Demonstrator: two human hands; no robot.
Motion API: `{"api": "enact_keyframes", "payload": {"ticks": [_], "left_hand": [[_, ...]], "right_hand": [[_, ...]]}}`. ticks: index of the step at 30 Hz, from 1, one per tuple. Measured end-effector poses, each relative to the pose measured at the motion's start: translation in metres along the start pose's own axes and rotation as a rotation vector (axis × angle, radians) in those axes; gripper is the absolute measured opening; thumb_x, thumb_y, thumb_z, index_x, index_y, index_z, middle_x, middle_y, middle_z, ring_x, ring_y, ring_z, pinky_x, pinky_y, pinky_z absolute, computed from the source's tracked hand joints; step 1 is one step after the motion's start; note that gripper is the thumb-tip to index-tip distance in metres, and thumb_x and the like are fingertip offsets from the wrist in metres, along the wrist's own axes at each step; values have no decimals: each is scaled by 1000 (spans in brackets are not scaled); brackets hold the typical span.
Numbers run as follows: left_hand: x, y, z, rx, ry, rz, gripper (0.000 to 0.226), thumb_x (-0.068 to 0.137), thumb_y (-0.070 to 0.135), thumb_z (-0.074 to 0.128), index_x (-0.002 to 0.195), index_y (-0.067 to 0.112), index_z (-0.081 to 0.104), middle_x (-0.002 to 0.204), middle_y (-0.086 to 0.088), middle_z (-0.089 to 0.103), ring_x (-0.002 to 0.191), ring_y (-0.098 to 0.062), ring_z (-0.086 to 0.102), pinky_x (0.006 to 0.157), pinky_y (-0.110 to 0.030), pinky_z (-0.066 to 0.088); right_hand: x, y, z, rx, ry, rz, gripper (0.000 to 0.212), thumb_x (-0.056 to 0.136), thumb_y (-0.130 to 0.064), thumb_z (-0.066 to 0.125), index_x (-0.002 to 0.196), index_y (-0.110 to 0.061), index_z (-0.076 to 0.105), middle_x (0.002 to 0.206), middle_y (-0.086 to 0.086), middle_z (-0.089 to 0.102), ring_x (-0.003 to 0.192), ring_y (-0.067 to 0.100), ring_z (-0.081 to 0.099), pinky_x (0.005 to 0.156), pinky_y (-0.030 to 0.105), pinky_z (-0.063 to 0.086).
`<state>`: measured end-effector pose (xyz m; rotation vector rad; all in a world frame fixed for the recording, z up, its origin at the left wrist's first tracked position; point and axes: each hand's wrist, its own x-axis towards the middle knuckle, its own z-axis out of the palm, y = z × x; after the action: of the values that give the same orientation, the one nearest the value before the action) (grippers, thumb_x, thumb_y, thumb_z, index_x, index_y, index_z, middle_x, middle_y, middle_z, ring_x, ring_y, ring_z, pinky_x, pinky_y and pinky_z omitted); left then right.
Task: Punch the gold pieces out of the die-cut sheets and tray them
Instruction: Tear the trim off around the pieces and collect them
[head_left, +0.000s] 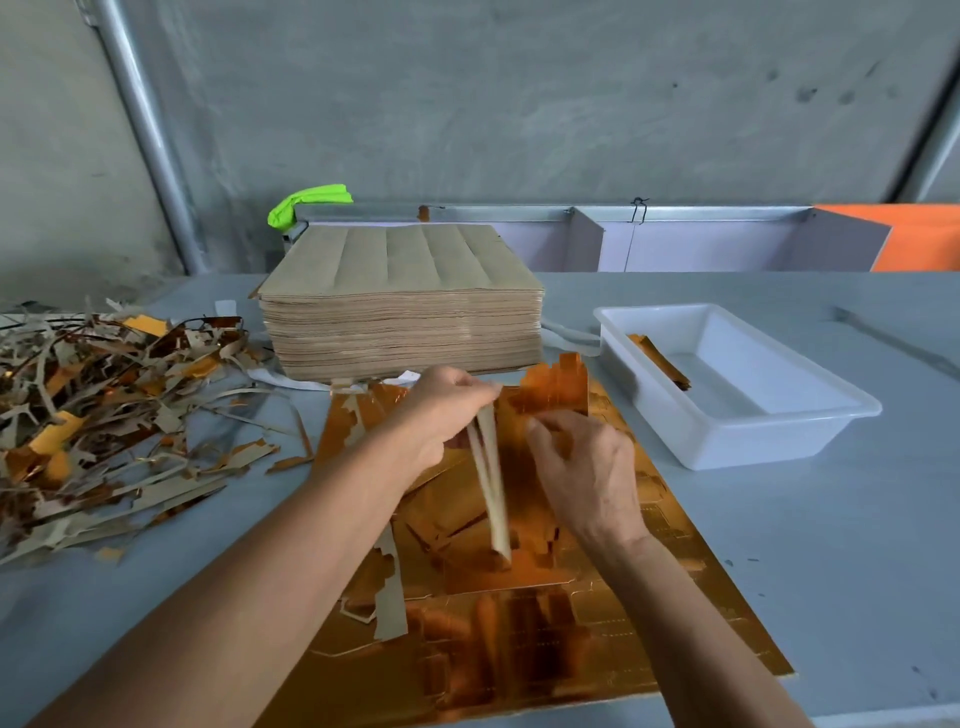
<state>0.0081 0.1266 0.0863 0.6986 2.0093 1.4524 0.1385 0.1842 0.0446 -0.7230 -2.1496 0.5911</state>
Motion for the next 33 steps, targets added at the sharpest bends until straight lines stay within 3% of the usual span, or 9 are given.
{"api": "enact_keyframes", "payload": {"ticks": [4, 6, 8, 11, 14, 19, 27, 29, 33], "left_hand": [[-6, -2, 6, -332, -250, -57, 27, 101, 22, 44, 97, 1, 59, 80, -13, 61, 70, -22, 62, 60, -31, 56], [-7, -7, 9, -306, -274, 11, 18, 98, 9, 45, 96, 3, 62, 85, -11, 60, 76, -20, 61, 63, -30, 55], [-7, -14, 11, -275, -272, 57, 16, 95, 0, 48, 95, 4, 64, 89, -9, 61, 80, -18, 61, 64, -27, 54], [-8, -23, 12, -254, -295, 104, 17, 90, -5, 54, 94, 8, 65, 87, -6, 64, 81, -16, 62, 70, -26, 55], [-8, -32, 14, -255, -352, 166, 21, 89, -9, 52, 98, 5, 63, 84, -6, 62, 82, -16, 61, 80, -31, 55], [-7, -39, 10, -339, -387, 207, 19, 90, -9, 48, 98, 4, 61, 79, -6, 58, 75, -16, 59, 71, -27, 55], [-7, -43, 4, -307, -485, 251, 21, 91, -6, 48, 103, 7, 59, 83, -5, 61, 80, -16, 60, 76, -33, 52], [-7, -44, 3, -240, -445, 277, 21, 92, -4, 49, 102, 11, 60, 84, -4, 62, 81, -14, 60, 72, -29, 53], [-6, -48, 6, -94, -361, 315, 22, 91, -3, 51, 100, 14, 62, 86, -3, 62, 82, -13, 59, 72, -27, 52]], "right_hand": [[3, 1, 2, 332, -75, 213, 44, 90, -45, 58, 49, -29, 59, 43, -15, 52, 45, -2, 51, 46, 9, 37], [4, 4, 3, 422, -140, 347, 39, 89, -46, 59, 57, -26, 68, 51, -9, 61, 53, 6, 59, 52, 16, 46], [3, 6, 3, 568, -213, 490, 35, 90, -43, 58, 73, -17, 74, 71, 6, 72, 72, 26, 69, 66, 32, 56], [-1, 10, 4, 675, -302, 590, 38, 92, -44, 54, 79, -15, 75, 77, 4, 74, 73, 18, 71, 66, 27, 49], [-2, 13, 6, 704, -334, 609, 35, 93, -40, 55, 82, -14, 76, 79, 4, 75, 76, 19, 72, 75, 34, 54], [-4, 16, 7, 771, -364, 592, 33, 94, -33, 54, 84, -10, 76, 83, 10, 74, 79, 21, 71, 70, 28, 53], [-10, 21, 10, 851, -421, 524, 40, 93, -40, 55, 87, -7, 76, 92, 14, 74, 92, 28, 70, 96, 46, 48], [-10, 23, 9, 869, -435, 488, 40, 91, -39, 58, 89, -3, 75, 92, 18, 73, 91, 32, 70, 94, 45, 49], [-13, 22, 9, 727, -463, 351, 37, 92, -32, 57, 86, 2, 71, 83, 16, 71, 79, 23, 69, 78, 29, 53]]}}
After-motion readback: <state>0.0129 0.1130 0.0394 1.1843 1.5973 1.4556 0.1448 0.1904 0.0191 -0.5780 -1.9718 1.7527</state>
